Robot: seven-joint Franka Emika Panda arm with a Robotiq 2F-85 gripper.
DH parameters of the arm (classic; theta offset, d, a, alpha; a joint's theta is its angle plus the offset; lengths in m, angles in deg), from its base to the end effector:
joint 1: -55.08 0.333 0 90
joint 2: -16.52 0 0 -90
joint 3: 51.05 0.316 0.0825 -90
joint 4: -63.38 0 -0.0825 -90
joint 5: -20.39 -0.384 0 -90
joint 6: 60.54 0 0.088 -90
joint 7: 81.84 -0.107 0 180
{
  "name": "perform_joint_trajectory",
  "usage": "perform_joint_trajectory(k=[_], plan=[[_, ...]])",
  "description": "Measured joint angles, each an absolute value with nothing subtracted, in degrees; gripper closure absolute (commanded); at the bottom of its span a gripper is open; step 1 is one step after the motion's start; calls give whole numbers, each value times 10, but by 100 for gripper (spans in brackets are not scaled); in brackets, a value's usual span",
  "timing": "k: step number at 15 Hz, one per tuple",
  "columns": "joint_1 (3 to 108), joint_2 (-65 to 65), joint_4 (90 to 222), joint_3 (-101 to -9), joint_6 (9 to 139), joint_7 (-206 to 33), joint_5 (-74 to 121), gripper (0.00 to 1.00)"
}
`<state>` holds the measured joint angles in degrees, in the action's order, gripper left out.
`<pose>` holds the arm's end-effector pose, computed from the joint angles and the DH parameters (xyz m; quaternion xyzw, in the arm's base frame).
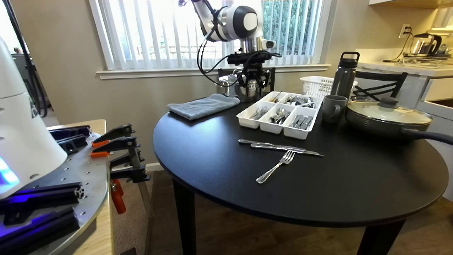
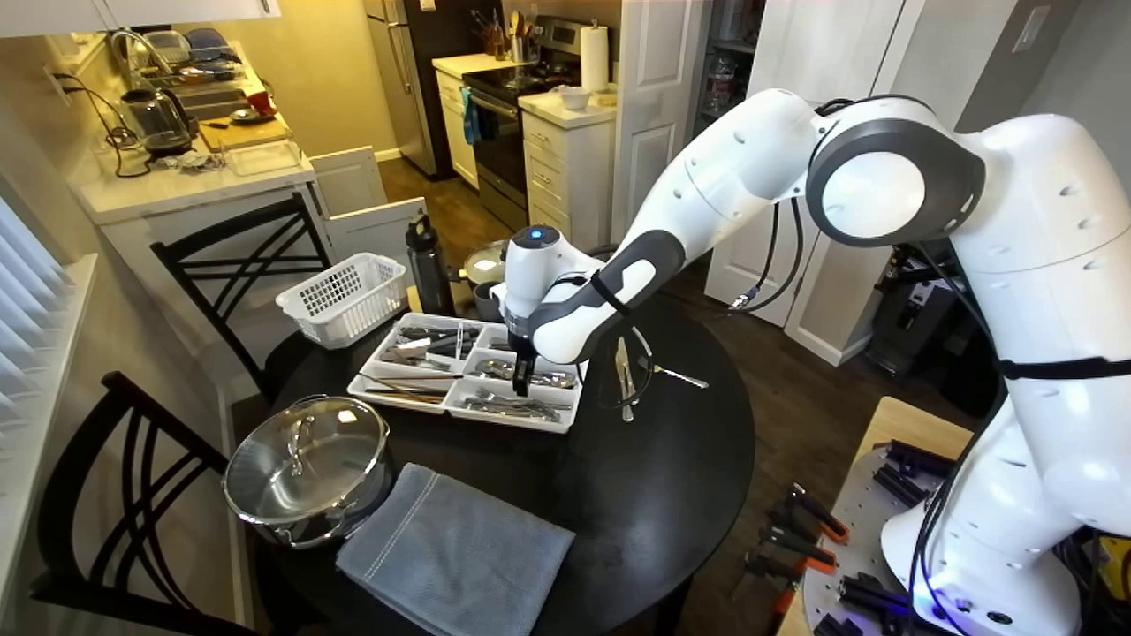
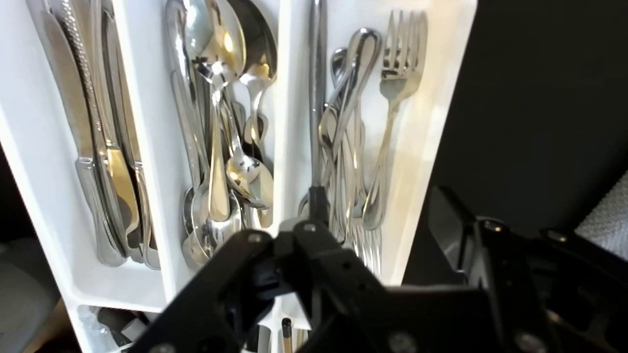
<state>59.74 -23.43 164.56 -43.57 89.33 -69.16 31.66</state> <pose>0.6608 0.1384 0.1861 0.9580 0.2747 0.0809 0.0158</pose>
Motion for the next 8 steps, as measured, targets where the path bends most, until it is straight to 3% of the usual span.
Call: perform_joint_trajectory(k=[2,8], plan=[[597,-213,1662,-434,894,-716,284,0],[563,-103,1816,-432,941,-766,159,0]])
